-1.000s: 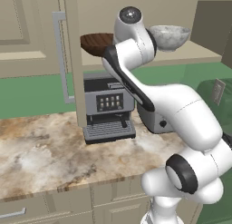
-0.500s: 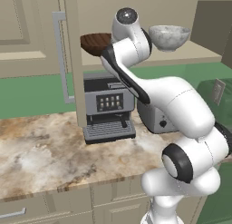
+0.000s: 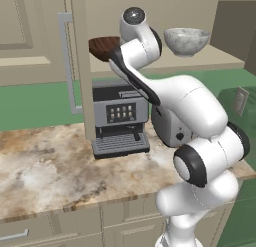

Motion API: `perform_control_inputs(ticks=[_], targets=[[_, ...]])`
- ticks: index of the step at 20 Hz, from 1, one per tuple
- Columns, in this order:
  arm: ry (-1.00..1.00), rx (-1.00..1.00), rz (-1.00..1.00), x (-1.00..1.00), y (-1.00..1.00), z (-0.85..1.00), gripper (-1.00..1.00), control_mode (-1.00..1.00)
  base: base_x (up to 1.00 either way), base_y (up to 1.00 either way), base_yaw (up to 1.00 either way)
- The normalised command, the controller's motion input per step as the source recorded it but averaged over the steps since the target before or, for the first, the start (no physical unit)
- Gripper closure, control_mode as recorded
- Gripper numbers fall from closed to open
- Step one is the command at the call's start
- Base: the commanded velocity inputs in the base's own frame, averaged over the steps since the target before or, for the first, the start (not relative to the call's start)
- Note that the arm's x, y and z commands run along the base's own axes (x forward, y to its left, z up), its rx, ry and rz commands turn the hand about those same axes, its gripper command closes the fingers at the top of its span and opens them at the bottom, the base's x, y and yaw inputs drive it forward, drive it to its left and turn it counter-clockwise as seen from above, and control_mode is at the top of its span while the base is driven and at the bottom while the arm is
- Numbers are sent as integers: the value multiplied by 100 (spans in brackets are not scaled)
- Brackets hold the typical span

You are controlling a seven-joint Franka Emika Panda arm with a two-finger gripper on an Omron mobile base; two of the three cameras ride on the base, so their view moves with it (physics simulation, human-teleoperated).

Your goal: Move the bowls from the cabinet to the plates on the dining table.

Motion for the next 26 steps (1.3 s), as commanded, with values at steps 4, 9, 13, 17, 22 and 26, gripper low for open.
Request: perform_control_inputs(ticks=[4,9,13,17,22,26], targets=[[0,-6,0,27,22,0,-100,-100,0,0,0],[0,-7,0,24,26,0,-100,-100,0,0,0],[0,-6,0,31,14,0,-100,-100,0,0,0],[0,-5,0,35,1,0,-100,-100,0,0,0],[0,-5,0,14,0,-16,100,-100,0,0,0],[-3,-1,0,0,4,-34,100,-100,0,0,0]])
